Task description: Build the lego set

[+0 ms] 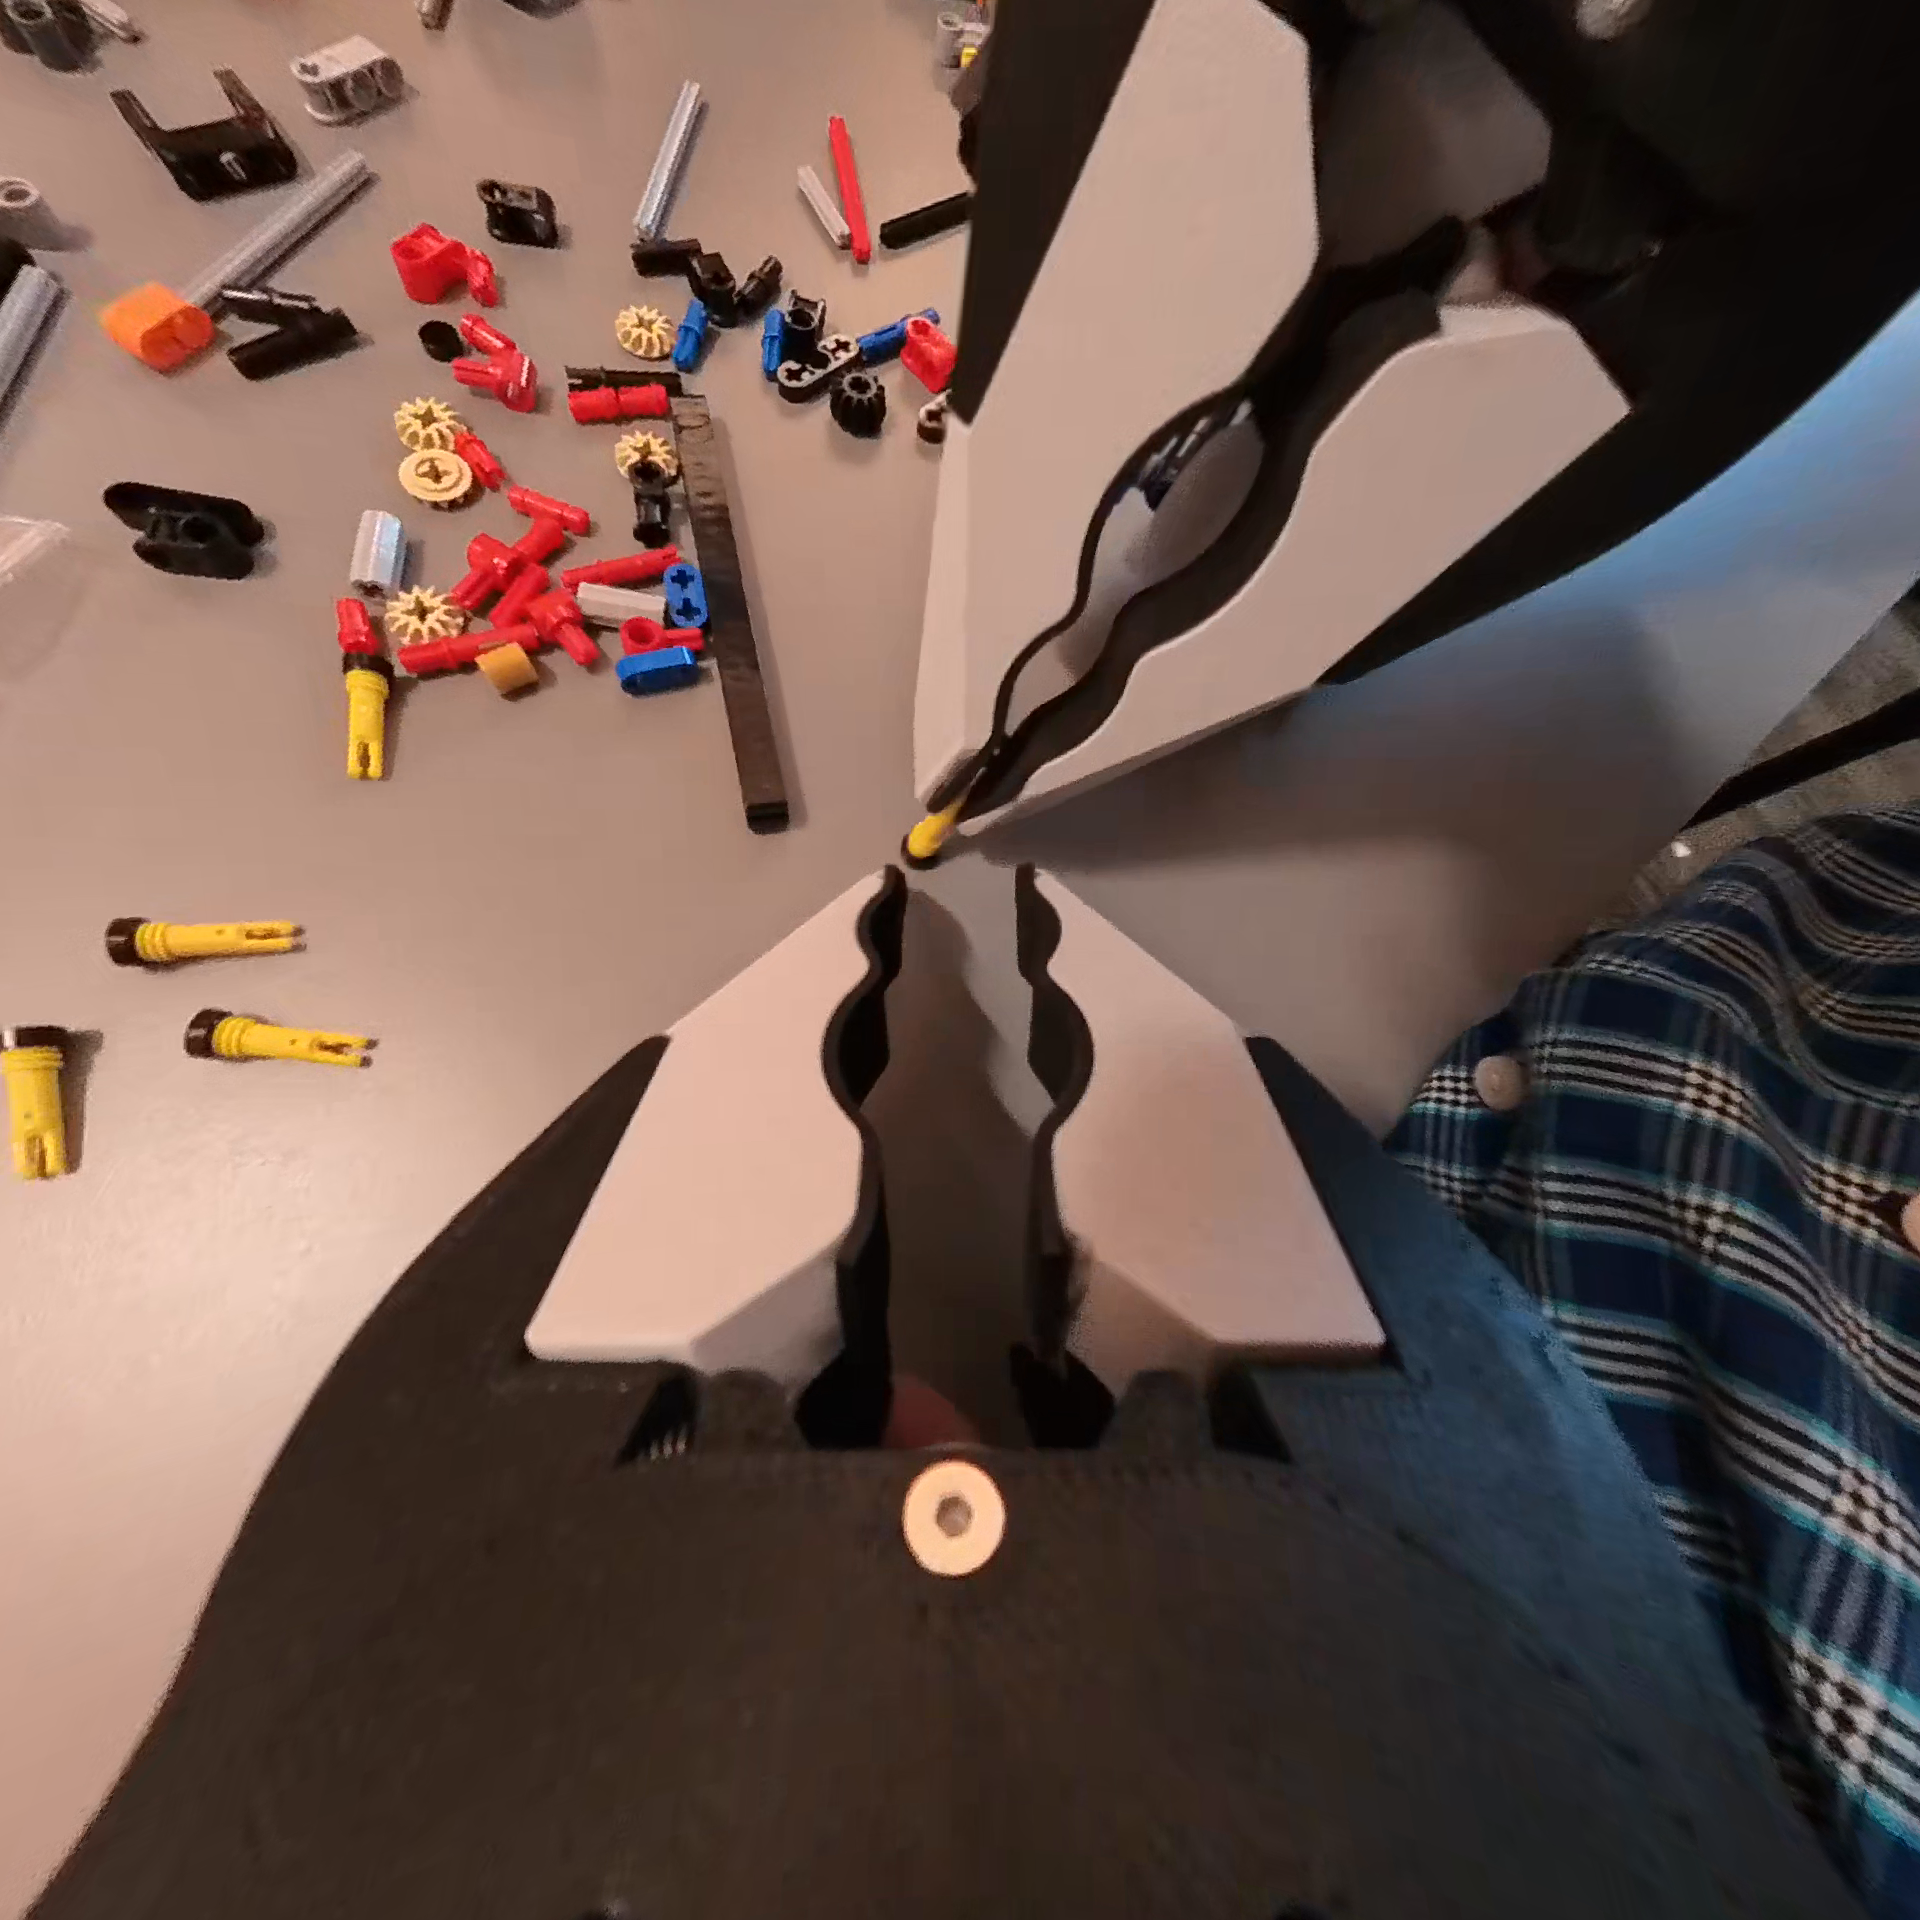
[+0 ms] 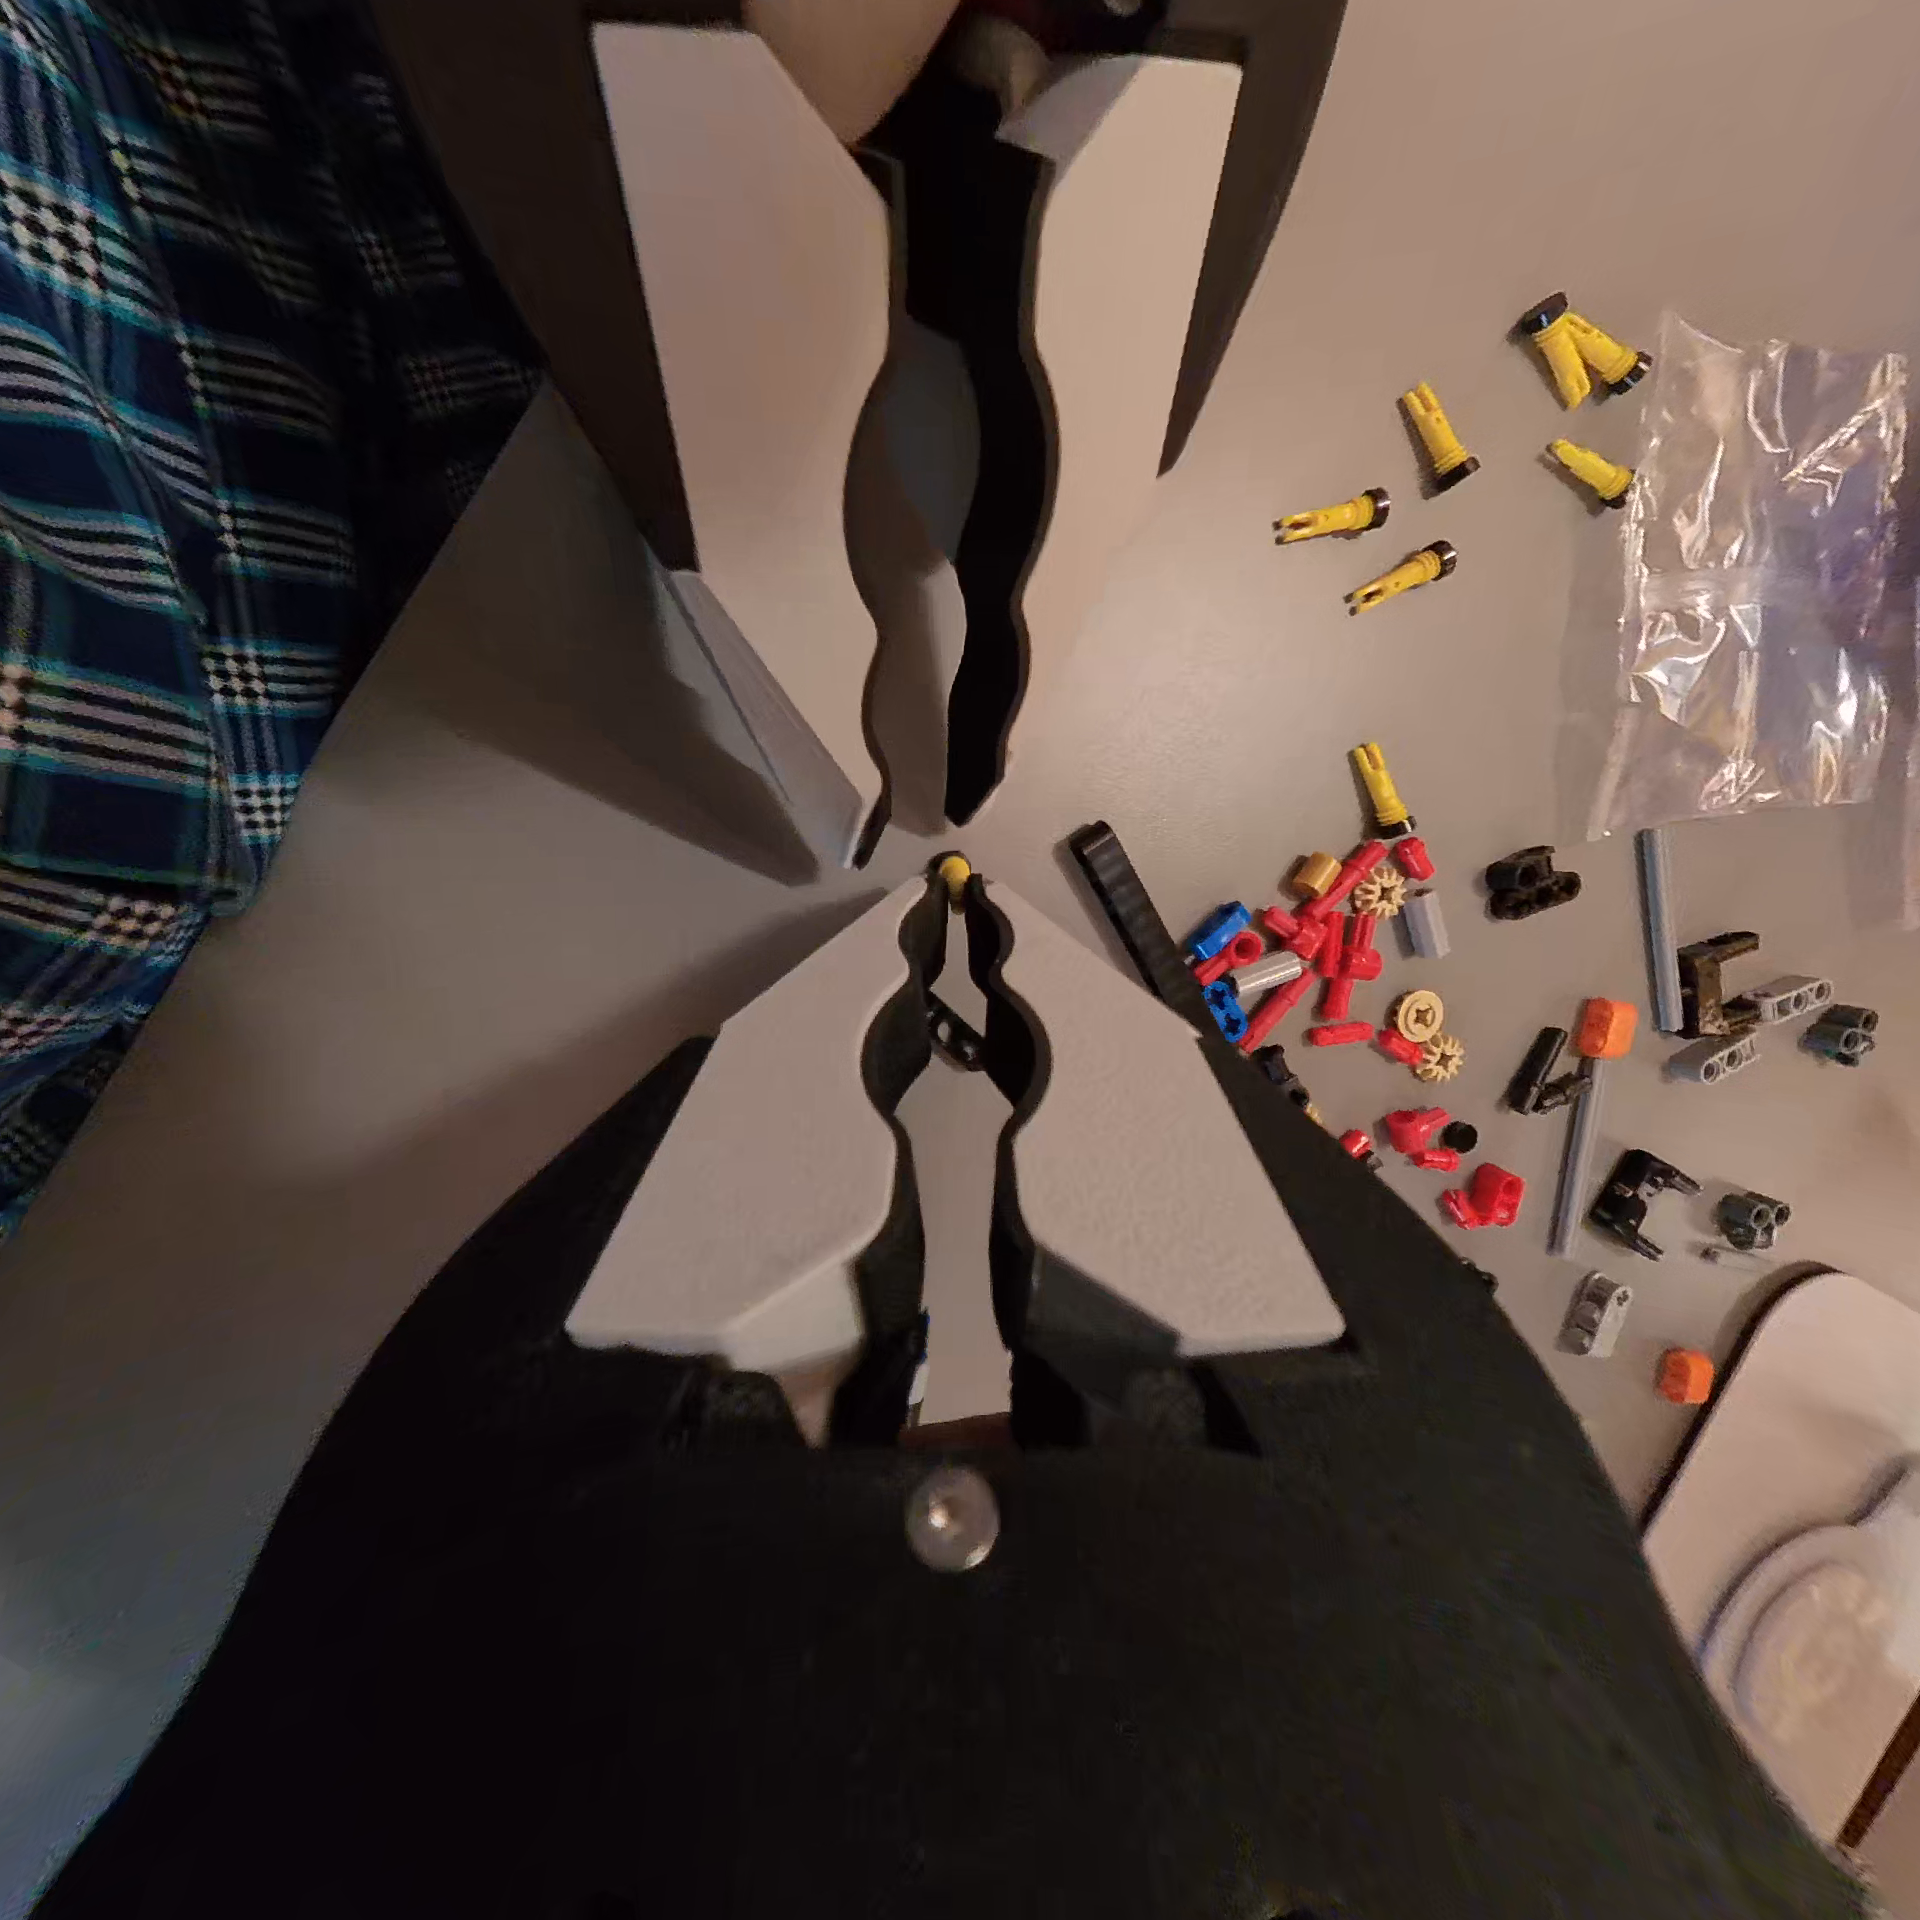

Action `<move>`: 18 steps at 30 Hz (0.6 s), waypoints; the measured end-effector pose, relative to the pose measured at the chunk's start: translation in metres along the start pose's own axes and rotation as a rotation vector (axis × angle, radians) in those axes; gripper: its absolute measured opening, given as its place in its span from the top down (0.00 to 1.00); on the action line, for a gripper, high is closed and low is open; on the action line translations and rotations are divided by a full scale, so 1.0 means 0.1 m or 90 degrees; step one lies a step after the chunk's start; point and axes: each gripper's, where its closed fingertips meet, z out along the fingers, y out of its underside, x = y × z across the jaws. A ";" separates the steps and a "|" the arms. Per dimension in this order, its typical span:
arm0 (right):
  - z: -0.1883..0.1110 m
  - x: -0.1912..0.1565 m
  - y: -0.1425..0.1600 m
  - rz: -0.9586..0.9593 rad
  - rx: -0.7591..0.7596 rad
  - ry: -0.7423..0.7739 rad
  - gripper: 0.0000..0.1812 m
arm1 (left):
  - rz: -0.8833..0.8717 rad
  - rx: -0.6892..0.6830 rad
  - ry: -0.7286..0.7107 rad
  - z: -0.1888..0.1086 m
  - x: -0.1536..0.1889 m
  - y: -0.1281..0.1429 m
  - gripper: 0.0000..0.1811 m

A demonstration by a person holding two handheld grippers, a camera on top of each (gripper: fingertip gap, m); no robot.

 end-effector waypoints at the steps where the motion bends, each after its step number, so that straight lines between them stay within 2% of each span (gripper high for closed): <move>1: 0.00 0.00 0.00 -0.003 -0.002 -0.001 1.00 | -0.005 0.000 0.009 0.00 0.01 0.00 0.90; 18: 0.00 -0.02 -0.03 -0.030 -0.028 -0.030 1.00 | -0.021 -0.020 0.037 0.07 0.03 -0.01 0.92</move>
